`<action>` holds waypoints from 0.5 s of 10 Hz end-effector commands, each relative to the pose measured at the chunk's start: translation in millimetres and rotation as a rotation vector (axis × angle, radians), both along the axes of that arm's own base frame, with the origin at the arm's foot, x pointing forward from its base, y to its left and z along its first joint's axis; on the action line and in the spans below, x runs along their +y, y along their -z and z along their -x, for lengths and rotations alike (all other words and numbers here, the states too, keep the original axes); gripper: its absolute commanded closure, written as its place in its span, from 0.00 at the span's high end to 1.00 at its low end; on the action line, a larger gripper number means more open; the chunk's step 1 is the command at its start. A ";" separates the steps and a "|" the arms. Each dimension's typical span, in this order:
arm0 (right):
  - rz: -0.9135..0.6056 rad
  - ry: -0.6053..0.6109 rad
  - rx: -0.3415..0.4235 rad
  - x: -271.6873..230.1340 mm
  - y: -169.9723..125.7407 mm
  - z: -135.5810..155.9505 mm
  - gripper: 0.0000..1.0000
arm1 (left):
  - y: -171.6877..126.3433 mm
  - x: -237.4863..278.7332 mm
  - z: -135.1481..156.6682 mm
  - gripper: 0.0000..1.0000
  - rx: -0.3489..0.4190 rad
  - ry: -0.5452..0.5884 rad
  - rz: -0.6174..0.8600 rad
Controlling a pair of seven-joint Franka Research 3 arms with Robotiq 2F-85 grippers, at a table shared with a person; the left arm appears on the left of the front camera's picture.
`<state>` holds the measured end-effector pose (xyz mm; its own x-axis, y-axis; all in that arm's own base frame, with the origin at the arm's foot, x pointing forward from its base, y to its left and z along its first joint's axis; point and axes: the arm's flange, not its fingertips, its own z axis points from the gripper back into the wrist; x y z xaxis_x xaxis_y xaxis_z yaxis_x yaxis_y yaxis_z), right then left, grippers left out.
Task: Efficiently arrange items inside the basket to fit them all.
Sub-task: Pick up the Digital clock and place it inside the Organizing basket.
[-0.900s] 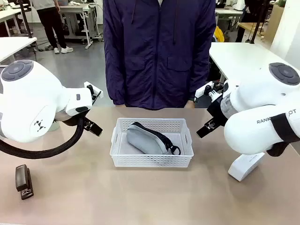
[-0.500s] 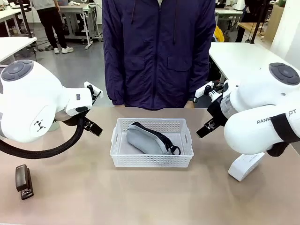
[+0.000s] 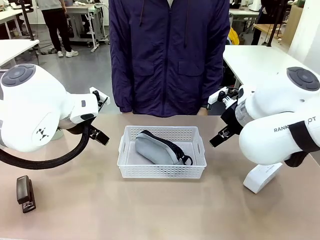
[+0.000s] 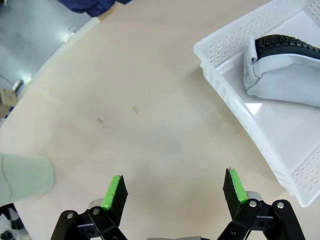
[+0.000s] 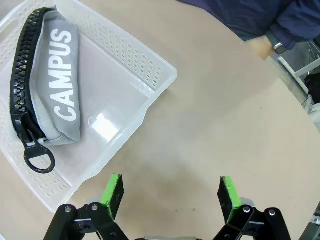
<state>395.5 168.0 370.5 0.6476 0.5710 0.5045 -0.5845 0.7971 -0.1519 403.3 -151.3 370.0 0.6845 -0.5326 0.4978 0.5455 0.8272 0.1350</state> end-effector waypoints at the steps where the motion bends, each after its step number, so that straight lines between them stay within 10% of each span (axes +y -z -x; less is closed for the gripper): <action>1: -0.001 0.001 0.000 -0.1 -0.1 0.0 1.00 | -0.2 -0.1 0.0 1.00 -0.001 0.001 0.000; 5: -0.047 0.003 0.086 -7.2 -18.6 8.8 1.00 | -24.6 3.4 12.9 1.00 0.092 0.083 0.086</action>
<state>391.7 170.2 371.4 0.6740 0.5583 0.4837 -0.5820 0.8046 -0.1177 394.6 -163.1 375.2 0.6885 -0.5379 0.4865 0.5779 0.8122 0.0801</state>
